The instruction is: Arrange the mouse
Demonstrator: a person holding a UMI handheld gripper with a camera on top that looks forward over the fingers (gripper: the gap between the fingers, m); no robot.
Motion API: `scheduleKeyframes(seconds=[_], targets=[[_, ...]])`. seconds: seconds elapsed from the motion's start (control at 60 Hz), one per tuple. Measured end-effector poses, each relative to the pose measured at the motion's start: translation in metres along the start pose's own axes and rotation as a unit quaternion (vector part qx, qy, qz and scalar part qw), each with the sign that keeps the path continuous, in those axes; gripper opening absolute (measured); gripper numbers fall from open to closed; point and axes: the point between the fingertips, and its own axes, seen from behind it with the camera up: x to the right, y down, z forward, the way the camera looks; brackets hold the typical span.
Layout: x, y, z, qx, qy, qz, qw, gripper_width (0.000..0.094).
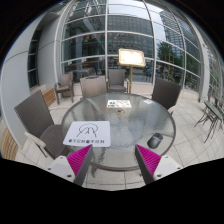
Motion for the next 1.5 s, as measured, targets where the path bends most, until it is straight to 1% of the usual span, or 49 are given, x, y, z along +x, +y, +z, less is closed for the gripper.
scheduleKeyframes(seconds=[0.083,0.133,0.15,0.167,0.233,0.333,0.35,0.4,0.417,0.433,0.483,0.583,0.667,0.767,0.9,0.983,1.017,1.067,1.15,1.2,1.283,1.4,1.5], targets=[[0.006,0.016,0.001,-0.02,0.001,0.003,1.0,0.0856],[0.027,0.043,0.029,-0.032,-0.001,0.006,0.999,0.0861],[0.022,0.04,0.017,-0.039,0.001,0.009,0.999,0.0864],[0.023,0.043,0.021,-0.044,0.002,0.011,0.999,0.0863],[0.051,0.071,0.035,-0.064,0.008,0.02,0.998,0.0864],[0.096,0.095,0.041,-0.1,0.027,0.03,0.994,0.0858],[0.1,0.106,0.054,-0.102,0.03,0.031,0.994,0.0854],[0.122,0.118,0.062,-0.116,0.037,0.035,0.992,0.0836],[0.133,0.115,0.054,-0.124,0.039,0.035,0.991,0.0834],[0.138,0.124,0.069,-0.126,0.044,0.036,0.99,0.0831],[0.159,0.132,0.079,-0.139,0.053,0.037,0.988,0.0829],[0.193,0.137,0.106,-0.158,0.061,0.042,0.985,0.0833],[0.211,0.13,0.131,-0.167,0.06,0.044,0.983,0.0831],[0.221,0.117,0.166,-0.179,0.047,0.043,0.982,0.083],[0.223,0.091,0.208,-0.181,0.027,0.035,0.982,0.0827],[0.22,0.085,0.23,-0.195,0.017,0.027,0.98,0.0829],[0.219,0.08,0.238,-0.196,0.012,0.022,0.98,0.0818],[0.215,0.074,0.248,-0.198,0.004,0.014,0.98,0.0774],[0.209,0.067,0.261,-0.202,-0.001,0.012,0.979,0.0656],[0.208,0.065,0.266,-0.208,0.003,0.009,0.978,0.0591],[0.203,0.06,0.273,-0.206,0.004,0.002,0.979,0.0485],[0.199,0.057,0.278,-0.194,0.013,0.003,0.981,0.046],[0.197,0.057,0.278,-0.191,0.015,-0.006,0.982,0.0393]])
